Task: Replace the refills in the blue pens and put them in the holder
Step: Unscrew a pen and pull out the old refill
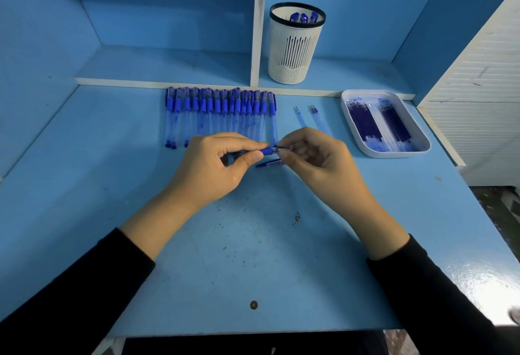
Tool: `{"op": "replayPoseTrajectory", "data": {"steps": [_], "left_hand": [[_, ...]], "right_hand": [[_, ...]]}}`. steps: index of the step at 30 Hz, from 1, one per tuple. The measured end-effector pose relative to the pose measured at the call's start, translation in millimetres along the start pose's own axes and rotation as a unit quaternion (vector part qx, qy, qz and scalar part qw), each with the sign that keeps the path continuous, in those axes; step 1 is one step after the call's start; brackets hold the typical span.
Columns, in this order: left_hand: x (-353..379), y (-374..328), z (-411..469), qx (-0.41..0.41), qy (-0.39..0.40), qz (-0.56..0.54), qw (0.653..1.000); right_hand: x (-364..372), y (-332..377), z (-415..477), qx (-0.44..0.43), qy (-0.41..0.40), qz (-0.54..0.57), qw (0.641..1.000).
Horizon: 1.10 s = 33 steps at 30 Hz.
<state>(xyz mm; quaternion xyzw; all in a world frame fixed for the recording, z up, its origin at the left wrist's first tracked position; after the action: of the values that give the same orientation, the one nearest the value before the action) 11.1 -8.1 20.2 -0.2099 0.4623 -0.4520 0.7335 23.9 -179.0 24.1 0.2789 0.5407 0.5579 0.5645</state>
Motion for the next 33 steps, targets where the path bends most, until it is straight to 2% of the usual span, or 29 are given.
{"op": "replayPoseTrajectory", "data": {"steps": [2,6,10,14,19,22,29,33], "left_hand": [[0,0,1,-0.003,-0.003,-0.002,1.0],[0,2,1,-0.004,-0.001,0.0,1.0],[-1,3,1,-0.01,0.0,-0.005,1.0],[-2,2,1,-0.006,-0.001,0.002,1.0],[-2,2,1,-0.011,-0.002,-0.003,1.0],[-2,2,1,-0.01,-0.005,-0.001,1.0],[-9,3,3,-0.014,-0.018,0.004,1.0],[-11,3,4,-0.017,-0.024,0.013,0.999]], "right_hand": [[0,-1,-1,0.016,-0.002,0.021,1.0],[0,-8,0,0.04,-0.007,-0.03,0.999],[-1,-8,0,0.051,-0.003,0.045,0.998],[-2,-7,0,0.031,-0.005,0.02,0.999],[-2,-6,-1,0.047,0.001,0.082,0.996],[-3,-6,0,0.039,-0.015,0.067,0.997],[-23,-13,0,0.092,-0.089,0.155,0.98],[-29,-18,-1,0.1,-0.087,0.07,0.989]]}}
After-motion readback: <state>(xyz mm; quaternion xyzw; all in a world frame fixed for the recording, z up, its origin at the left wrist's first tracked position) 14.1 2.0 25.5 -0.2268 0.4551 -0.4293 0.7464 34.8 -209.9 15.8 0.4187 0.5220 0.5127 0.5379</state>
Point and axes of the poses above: each hand's wrist, its own z-axis towards the middle knuckle, its own x-axis out of the palm, y = z × x, the point moved 7 cm from there along z, towards the middle knuckle, and after that the axes turned 2 degrees about -x, right-handed, at the moved point
